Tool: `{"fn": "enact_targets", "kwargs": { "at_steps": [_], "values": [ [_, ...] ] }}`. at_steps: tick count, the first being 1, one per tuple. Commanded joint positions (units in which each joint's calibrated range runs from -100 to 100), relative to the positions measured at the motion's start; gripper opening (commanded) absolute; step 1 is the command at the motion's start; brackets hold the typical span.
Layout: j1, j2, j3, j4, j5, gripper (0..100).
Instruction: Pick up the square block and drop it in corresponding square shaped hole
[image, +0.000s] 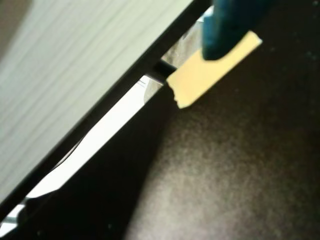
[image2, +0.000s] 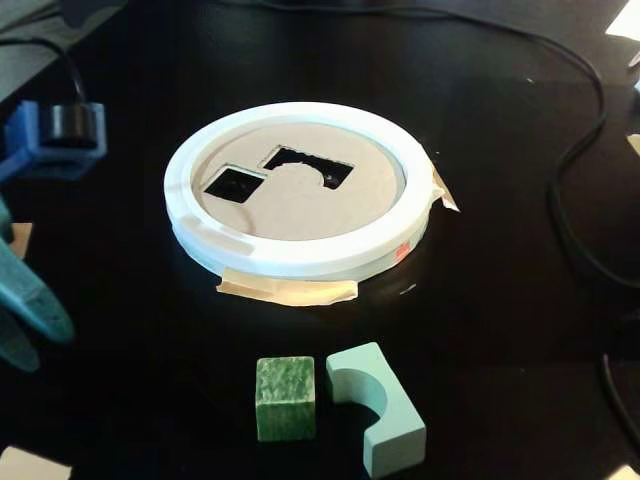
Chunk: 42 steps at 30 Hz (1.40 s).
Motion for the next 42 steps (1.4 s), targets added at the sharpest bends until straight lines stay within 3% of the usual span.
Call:
{"fn": "enact_targets", "kwargs": {
  "at_steps": [1,36,42],
  "values": [
    [1.1,-0.9,0.0,-1.9,0.0,88],
    [1.1,-0.9,-0.1,-1.9,0.1,88],
    [-2.4,-0.1,-8.7,-0.7,0.1,88]
  ]
}}
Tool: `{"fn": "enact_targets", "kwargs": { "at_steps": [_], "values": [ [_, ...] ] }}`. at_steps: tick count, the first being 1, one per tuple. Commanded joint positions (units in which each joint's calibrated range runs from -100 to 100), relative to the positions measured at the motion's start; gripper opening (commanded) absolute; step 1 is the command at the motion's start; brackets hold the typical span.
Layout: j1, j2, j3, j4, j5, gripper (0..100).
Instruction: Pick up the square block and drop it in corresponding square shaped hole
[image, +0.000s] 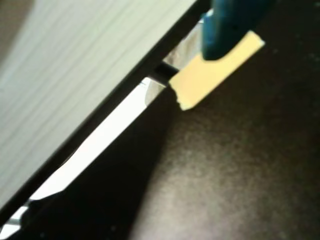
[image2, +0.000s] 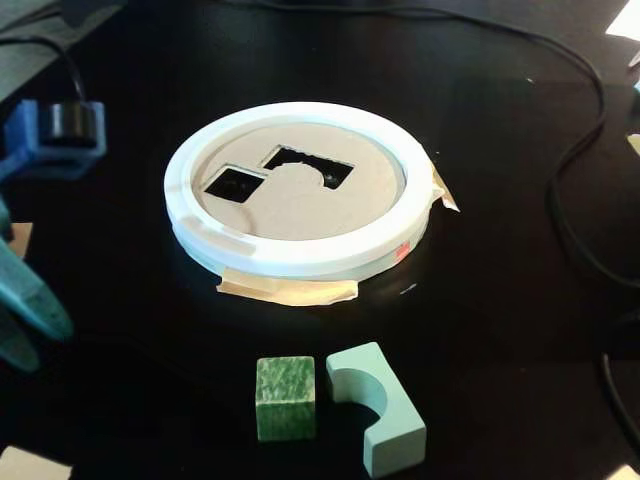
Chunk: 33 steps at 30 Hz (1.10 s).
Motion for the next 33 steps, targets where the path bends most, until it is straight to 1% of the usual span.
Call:
{"fn": "enact_targets", "kwargs": {
  "at_steps": [1,5,9,11,14,15,19,20,27,29,30,33],
  "values": [
    [-3.2,0.1,-8.2,-1.0,0.1,88],
    [-9.7,0.3,-11.4,-1.9,0.0,88],
    [-10.4,0.6,-16.3,-1.8,0.0,87],
    [-10.4,4.2,-20.9,-1.6,0.0,87],
    [-10.6,13.0,-27.1,-2.0,0.3,87],
    [-10.6,19.6,-32.2,-2.0,0.3,87],
    [-10.6,34.3,-44.2,-2.0,0.3,87],
    [-10.6,41.5,-49.6,-2.0,0.3,87],
    [-10.6,69.1,-69.1,-0.7,0.5,86],
    [-11.2,75.1,-72.7,-0.6,1.3,86],
    [-13.4,79.7,-75.5,-0.5,3.0,86],
    [-14.8,85.9,-78.1,-0.4,4.8,87]
  ]
}}
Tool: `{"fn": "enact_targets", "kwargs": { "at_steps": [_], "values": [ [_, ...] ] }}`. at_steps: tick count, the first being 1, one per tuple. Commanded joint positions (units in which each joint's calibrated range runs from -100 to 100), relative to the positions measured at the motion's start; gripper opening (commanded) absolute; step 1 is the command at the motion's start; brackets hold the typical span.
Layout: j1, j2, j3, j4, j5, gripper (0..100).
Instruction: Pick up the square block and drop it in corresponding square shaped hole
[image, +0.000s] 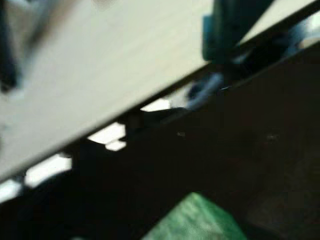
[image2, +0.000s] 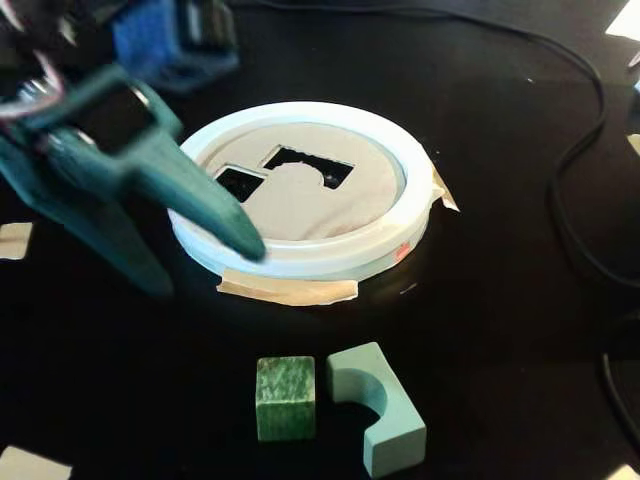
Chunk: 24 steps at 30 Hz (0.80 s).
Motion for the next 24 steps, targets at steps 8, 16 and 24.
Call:
{"fn": "enact_targets", "kwargs": {
  "at_steps": [8,16,24],
  "values": [
    [-3.8,22.4,-13.2,-0.4,3.5,86],
    [-3.8,31.2,-22.3,5.1,3.5,86],
    [-3.1,36.7,-28.9,10.0,3.5,86]
  ]
}}
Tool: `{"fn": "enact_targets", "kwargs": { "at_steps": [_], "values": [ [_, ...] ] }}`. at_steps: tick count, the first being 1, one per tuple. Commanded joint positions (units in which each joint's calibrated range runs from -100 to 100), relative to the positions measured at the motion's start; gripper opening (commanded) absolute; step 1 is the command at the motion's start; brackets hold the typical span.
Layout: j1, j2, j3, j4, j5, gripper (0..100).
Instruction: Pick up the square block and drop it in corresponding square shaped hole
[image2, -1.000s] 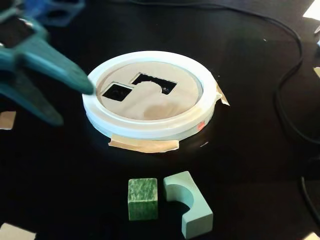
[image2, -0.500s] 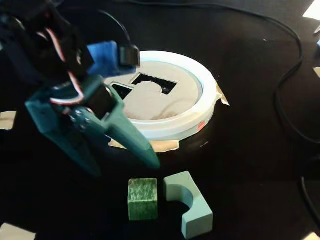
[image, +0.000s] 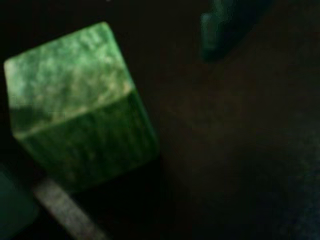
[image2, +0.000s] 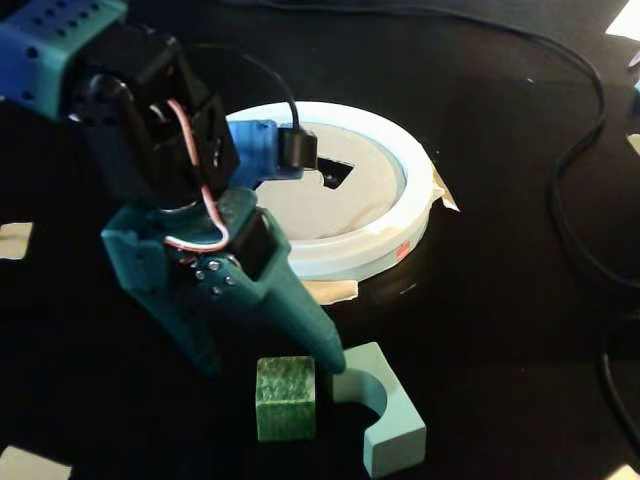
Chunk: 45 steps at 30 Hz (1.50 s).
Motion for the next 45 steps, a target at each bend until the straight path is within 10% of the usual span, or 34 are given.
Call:
{"fn": "enact_targets", "kwargs": {
  "at_steps": [1,24,32,45],
  "values": [
    [-0.3,2.5,-6.8,2.6,0.2,86],
    [0.6,8.1,-7.8,3.8,0.3,85],
    [0.6,8.0,-7.8,3.7,0.3,55],
    [-0.4,7.9,-7.8,3.8,0.1,53]
  ]
}}
